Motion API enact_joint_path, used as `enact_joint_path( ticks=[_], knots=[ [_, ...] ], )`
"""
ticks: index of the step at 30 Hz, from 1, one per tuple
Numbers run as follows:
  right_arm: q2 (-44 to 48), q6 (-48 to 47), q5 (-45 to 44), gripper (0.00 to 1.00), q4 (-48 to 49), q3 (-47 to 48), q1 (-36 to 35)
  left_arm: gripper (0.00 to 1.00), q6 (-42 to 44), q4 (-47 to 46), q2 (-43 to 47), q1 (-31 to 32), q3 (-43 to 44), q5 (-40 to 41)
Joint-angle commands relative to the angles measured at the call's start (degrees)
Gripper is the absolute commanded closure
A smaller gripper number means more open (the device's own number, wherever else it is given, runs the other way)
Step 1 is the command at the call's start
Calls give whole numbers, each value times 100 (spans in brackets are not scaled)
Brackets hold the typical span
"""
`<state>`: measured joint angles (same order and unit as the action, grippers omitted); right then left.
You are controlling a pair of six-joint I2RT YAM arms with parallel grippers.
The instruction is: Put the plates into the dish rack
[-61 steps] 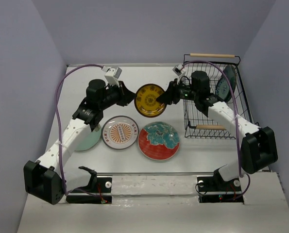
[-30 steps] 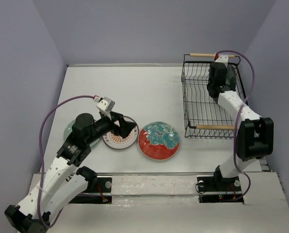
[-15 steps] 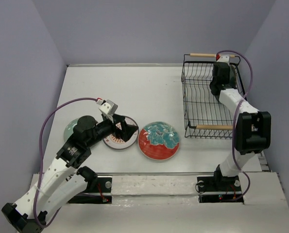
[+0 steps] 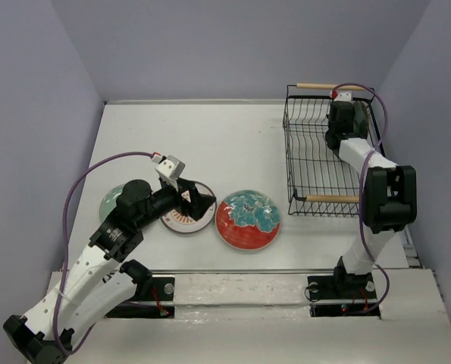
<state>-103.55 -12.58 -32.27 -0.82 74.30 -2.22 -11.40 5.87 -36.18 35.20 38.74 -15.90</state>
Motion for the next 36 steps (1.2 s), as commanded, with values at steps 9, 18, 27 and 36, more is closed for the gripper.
enact_joint_path(
  ticks=[9, 18, 27, 36],
  knots=[
    [-69, 449, 450, 53, 337, 110, 152, 1, 85, -165, -20, 13, 107, 78],
    [238, 651, 396, 31, -74, 427, 152, 1, 85, -165, -108, 4, 116, 87],
    [1493, 1643, 2013, 19, -445, 384, -304, 1, 68, -165, -196, -92, 142, 262],
    [1803, 2215, 4842, 63, -586, 365, -2088, 1, 85, -60, 357, -189, 195, 1975]
  ],
)
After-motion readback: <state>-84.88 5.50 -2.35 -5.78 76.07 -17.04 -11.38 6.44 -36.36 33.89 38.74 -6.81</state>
